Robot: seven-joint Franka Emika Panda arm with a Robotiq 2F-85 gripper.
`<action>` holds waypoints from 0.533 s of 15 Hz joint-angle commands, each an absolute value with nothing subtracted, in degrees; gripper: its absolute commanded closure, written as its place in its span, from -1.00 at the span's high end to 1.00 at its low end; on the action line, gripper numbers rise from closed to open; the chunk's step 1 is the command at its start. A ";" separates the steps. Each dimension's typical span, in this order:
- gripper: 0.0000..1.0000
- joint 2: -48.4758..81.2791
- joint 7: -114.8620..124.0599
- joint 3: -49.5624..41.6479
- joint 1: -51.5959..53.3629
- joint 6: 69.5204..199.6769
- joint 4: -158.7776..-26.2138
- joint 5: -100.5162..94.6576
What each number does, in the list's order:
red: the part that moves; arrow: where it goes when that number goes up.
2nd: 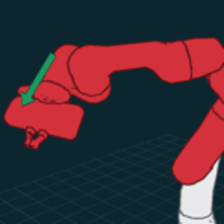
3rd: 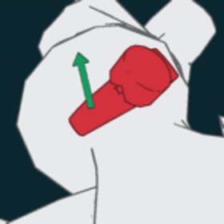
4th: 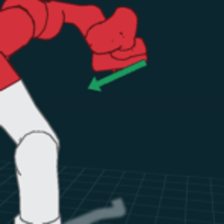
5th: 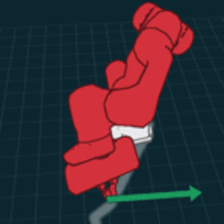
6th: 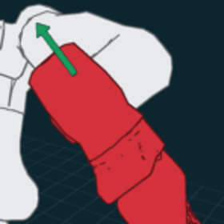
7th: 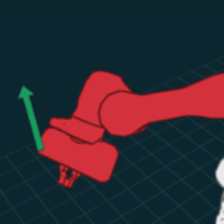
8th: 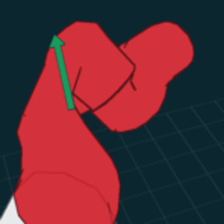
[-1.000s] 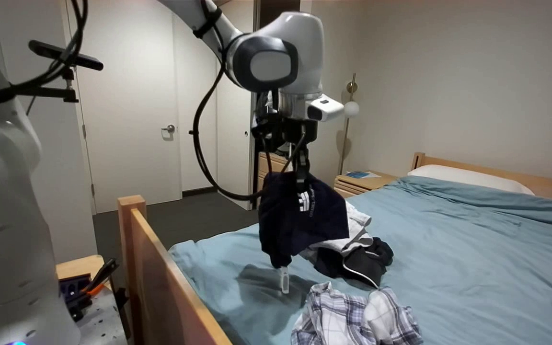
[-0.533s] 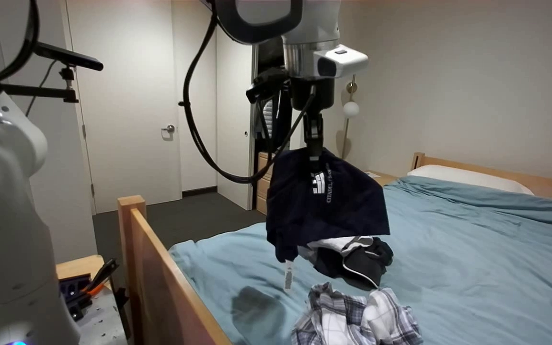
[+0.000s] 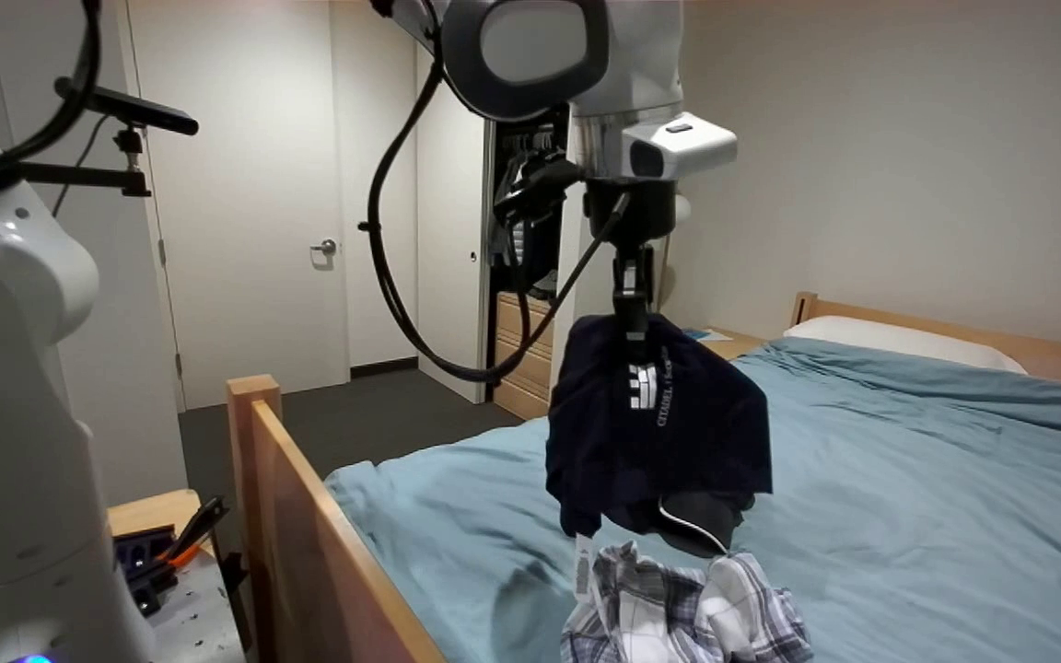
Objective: Move the black cloth to the right
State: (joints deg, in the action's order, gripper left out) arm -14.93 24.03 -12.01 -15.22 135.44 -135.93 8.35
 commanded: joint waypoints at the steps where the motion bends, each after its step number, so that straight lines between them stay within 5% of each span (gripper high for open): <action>1: -0.88 -7.31 33.07 -11.66 -18.94 138.85 -132.17 4.21; 8: -0.88 6.50 41.04 -14.65 -17.48 147.26 -127.98 4.25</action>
